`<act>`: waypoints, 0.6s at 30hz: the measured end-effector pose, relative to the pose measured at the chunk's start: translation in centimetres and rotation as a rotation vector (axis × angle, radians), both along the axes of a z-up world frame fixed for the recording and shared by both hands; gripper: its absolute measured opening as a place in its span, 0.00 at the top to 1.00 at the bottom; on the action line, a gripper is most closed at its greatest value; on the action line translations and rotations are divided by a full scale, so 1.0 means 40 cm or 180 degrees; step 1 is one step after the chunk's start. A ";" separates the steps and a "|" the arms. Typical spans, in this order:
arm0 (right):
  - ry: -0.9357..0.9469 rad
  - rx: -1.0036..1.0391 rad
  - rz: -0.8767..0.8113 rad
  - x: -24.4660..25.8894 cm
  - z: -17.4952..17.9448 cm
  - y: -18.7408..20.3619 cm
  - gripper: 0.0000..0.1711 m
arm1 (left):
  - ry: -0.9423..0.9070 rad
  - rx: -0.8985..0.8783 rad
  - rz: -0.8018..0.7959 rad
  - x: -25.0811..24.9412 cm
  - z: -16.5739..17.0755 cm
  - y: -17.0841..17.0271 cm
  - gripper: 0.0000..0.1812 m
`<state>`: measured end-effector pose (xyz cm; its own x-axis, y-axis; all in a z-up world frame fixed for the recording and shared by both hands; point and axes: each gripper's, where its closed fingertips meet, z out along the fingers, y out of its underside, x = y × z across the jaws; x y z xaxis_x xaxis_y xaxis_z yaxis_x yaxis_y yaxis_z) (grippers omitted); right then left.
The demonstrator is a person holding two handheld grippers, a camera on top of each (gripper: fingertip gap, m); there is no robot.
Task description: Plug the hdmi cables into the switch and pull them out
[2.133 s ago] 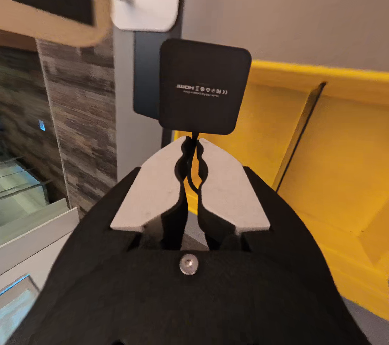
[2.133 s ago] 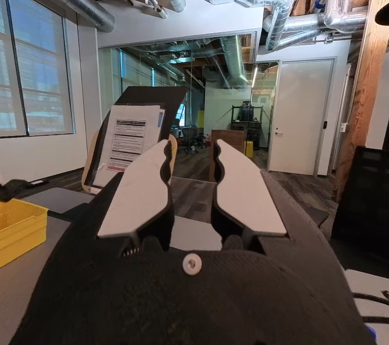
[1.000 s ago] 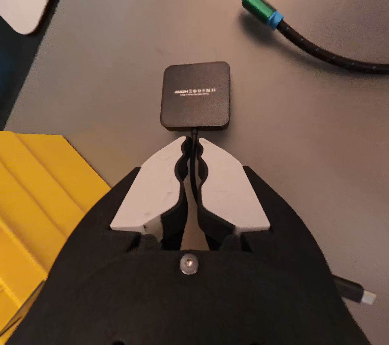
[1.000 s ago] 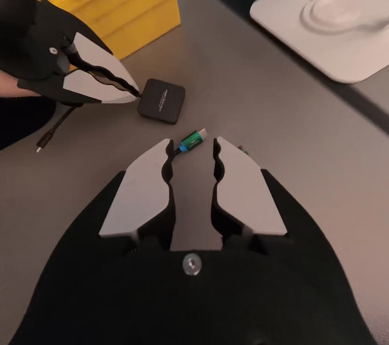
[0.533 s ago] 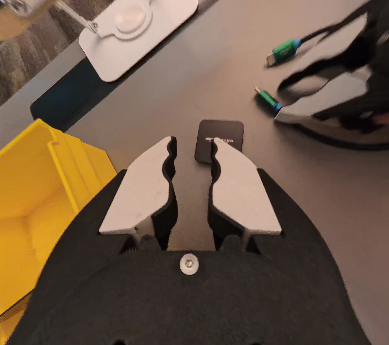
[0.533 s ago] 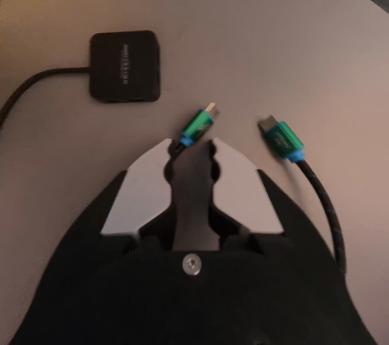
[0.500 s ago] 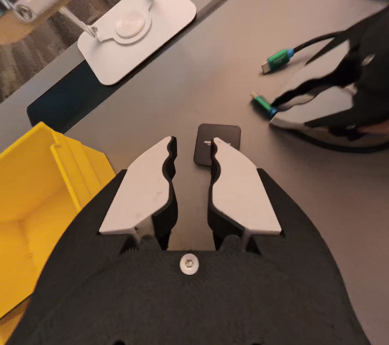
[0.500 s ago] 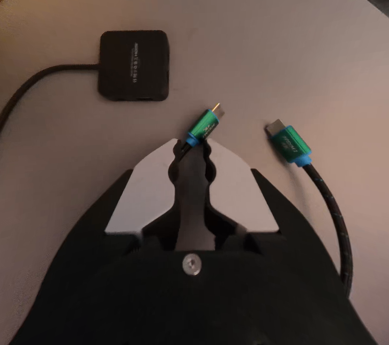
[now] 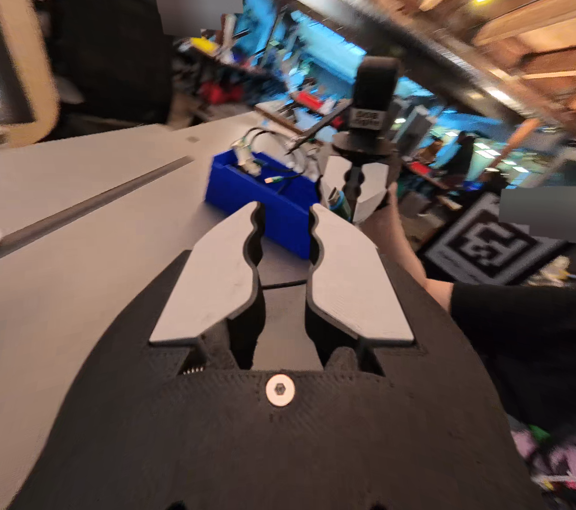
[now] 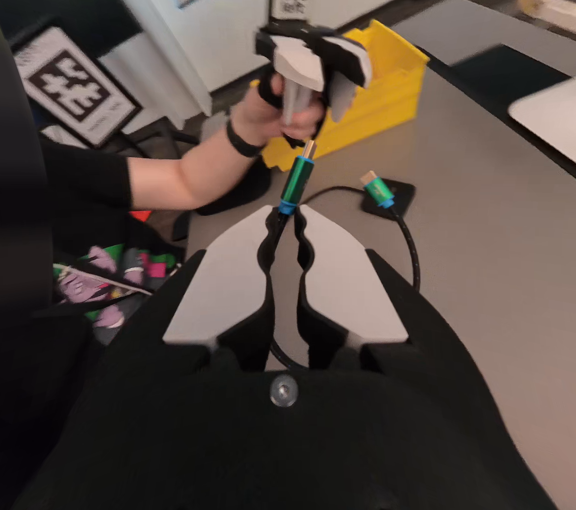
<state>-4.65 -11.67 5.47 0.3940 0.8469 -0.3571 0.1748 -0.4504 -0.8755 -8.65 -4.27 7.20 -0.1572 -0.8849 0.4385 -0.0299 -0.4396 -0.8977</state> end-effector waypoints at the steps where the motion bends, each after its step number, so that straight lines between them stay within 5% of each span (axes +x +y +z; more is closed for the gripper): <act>1: 0.0084 0.0043 0.0121 -0.005 0.019 -0.021 0.94 | -0.0117 0.0005 -0.0150 -0.001 0.013 -0.023 0.85; 8: 0.0127 0.0040 0.0605 -0.066 0.032 -0.081 0.94 | -0.0157 0.0483 -0.0659 0.008 0.053 -0.175 0.80; 13: -0.0066 -0.0019 0.0640 -0.096 0.000 -0.074 0.94 | 0.0402 0.0641 -0.0904 0.029 -0.013 -0.226 0.76; 15: -0.0186 -0.0002 0.0609 -0.095 -0.018 -0.065 0.94 | 0.0471 0.0650 -0.1099 0.029 -0.030 -0.245 0.89; 18: -0.0190 0.0231 0.0526 -0.093 -0.009 -0.048 0.95 | 0.0490 0.0512 -0.1120 0.025 -0.027 -0.238 0.93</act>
<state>-8.35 -13.59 5.12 0.2659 0.9246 -0.2728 0.2938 -0.3473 -0.8905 -7.65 -13.79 6.12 -0.4058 -0.8480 0.3410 -0.2925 -0.2330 -0.9275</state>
